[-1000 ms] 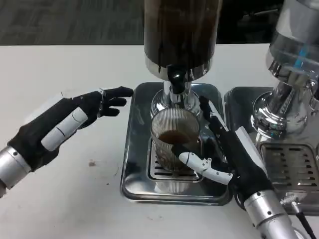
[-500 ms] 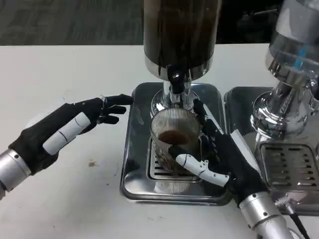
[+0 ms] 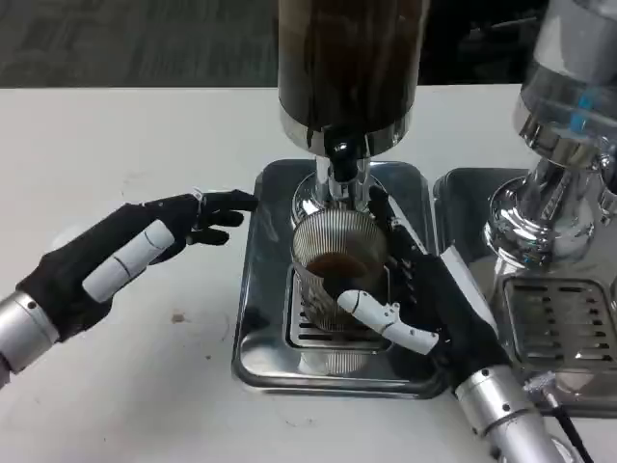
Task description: Grasp the cup under the faucet to collect the drink, then remove the cup.
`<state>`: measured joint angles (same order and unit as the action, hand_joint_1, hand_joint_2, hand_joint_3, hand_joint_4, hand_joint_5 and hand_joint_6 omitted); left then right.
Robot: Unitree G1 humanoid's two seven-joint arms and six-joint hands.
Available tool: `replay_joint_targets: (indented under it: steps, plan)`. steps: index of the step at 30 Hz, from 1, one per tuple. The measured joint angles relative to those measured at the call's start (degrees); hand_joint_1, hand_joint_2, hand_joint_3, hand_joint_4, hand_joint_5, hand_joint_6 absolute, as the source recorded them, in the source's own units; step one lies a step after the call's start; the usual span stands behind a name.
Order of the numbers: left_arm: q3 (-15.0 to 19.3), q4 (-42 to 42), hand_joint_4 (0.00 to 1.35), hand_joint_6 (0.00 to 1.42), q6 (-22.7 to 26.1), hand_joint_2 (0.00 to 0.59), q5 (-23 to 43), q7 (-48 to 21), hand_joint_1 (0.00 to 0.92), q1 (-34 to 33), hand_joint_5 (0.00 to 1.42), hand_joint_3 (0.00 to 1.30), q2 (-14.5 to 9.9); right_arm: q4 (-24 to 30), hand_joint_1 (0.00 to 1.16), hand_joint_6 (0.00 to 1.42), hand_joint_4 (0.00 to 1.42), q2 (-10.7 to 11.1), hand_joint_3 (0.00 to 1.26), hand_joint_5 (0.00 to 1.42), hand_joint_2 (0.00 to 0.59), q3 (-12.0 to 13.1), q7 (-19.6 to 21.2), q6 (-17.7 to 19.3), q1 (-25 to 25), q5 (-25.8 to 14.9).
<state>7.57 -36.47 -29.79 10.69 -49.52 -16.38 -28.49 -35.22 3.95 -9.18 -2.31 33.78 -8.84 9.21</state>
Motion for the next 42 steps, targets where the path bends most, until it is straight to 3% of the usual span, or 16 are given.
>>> replay_joint_targets:
  steps: [21,42]
  plan:
    - [0.0,-1.5,0.17,0.21,0.0,0.131,-0.1,0.4,0.0,-0.1,0.17,0.32,-0.2,-4.9,0.49,0.0,0.0,-0.1,0.0,0.0,0.158,0.4,-1.9,1.5,-2.7,-0.6]
    - [0.0,-2.5,0.19,0.21,0.0,0.134,-0.2,1.0,0.0,-0.1,0.19,0.34,-0.5,-6.0,0.71,0.07,0.0,0.9,0.0,0.0,0.16,-0.6,-0.8,1.6,-4.2,1.5]
